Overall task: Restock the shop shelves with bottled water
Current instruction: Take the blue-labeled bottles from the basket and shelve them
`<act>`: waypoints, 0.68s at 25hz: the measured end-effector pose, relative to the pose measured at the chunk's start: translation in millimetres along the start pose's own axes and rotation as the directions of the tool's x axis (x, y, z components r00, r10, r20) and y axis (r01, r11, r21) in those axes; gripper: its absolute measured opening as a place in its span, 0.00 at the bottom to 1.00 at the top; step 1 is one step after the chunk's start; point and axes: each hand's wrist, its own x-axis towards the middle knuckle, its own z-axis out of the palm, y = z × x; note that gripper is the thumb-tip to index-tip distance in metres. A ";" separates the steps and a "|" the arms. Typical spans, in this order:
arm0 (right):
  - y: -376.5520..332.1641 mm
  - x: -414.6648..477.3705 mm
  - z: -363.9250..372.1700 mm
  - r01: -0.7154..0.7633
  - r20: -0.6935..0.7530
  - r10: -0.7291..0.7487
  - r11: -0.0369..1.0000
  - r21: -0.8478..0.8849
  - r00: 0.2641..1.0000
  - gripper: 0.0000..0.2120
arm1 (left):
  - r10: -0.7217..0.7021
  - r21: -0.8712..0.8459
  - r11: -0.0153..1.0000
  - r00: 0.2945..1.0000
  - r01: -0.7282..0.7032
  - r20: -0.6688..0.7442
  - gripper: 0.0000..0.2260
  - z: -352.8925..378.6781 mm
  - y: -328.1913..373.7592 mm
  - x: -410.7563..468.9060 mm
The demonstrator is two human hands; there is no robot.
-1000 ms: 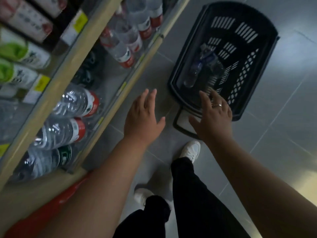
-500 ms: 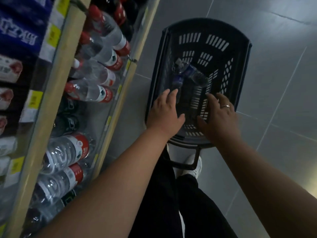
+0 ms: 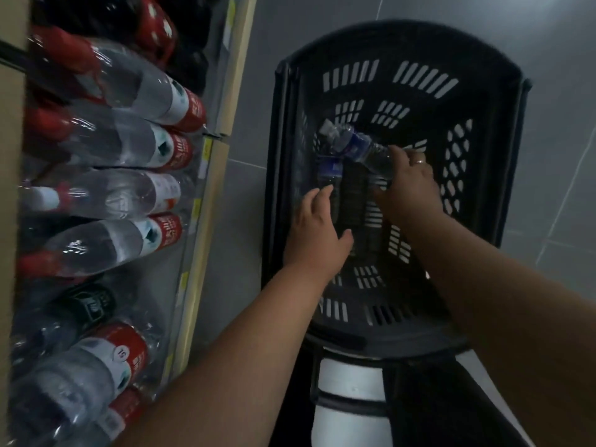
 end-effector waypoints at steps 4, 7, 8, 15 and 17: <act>19.2 81.3 48.4 0.064 0.018 -0.064 0.998 0.030 0.998 0.35 | -0.072 -0.125 0.990 0.993 0.060 -0.096 0.33 45.5 -7.2 37.7; 24.8 128.9 83.7 0.103 0.039 -0.107 0.990 0.095 0.993 0.34 | -0.193 -0.230 0.961 0.967 0.152 -0.167 0.34 75.1 -12.2 69.9; 23.7 140.4 93.4 0.105 0.036 -0.110 0.988 0.113 0.993 0.34 | -0.230 -0.261 0.948 0.959 0.183 -0.166 0.35 83.6 -12.6 81.3; 29.4 170.7 100.5 -0.005 0.140 -0.047 0.936 0.353 0.989 0.31 | -0.294 -0.186 0.943 0.953 0.276 -0.076 0.36 98.5 -20.5 125.3; 27.3 146.2 79.4 -0.088 0.152 0.015 0.871 0.484 0.988 0.34 | -0.313 -0.151 0.942 0.946 0.299 -0.082 0.36 96.9 -26.9 136.4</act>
